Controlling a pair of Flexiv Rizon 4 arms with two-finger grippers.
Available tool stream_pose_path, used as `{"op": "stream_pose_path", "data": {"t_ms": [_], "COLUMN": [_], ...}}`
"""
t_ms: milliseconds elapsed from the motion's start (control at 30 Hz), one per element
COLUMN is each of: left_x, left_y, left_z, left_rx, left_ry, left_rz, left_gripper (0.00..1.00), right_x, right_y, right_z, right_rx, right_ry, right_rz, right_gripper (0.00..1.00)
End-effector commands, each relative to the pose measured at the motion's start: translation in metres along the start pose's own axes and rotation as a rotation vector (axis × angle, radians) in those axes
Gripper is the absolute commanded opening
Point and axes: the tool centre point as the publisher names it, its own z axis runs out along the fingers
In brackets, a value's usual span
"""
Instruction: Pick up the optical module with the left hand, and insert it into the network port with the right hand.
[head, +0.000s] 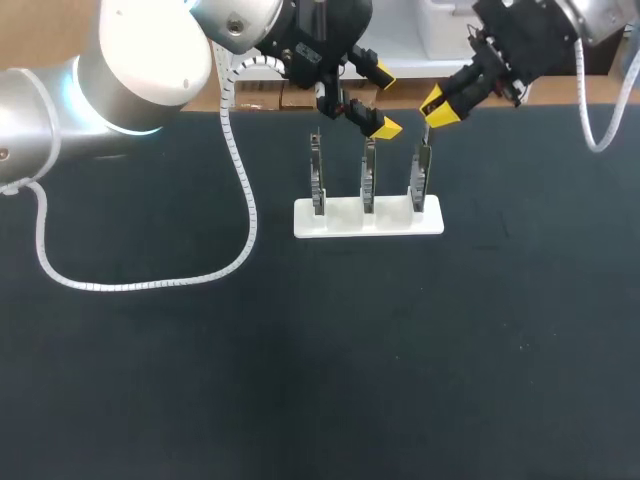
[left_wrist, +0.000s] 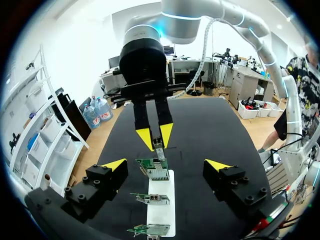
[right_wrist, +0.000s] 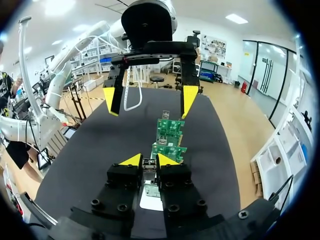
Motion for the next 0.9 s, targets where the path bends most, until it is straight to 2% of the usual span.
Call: {"op": "stream_pose_path", "data": {"t_ms": [33,433,900], "left_x": [-0.0013,-0.0013,-0.0013], "left_y": [0.0009,0.0009,0.0009], "left_z": [-0.0003,-0.0003,-0.0003], "left_rx": [0.002,0.002,0.002], "left_ry": [0.007,0.007,0.007], "left_rz": [-0.002,-0.002,-0.002], "left_gripper": [1.00,1.00,1.00], "right_x": [0.0020,-0.0034,0.0025], "right_y": [0.0000,-0.0054,-0.0091], "right_z": [0.0013,-0.0032,0.0035], "right_rx": [-0.001,-0.001,-0.019], "right_ry": [-0.006,0.004,-0.004], "right_rz": [0.004,-0.015,-0.007], "right_gripper": [0.00,0.00,0.00]}}
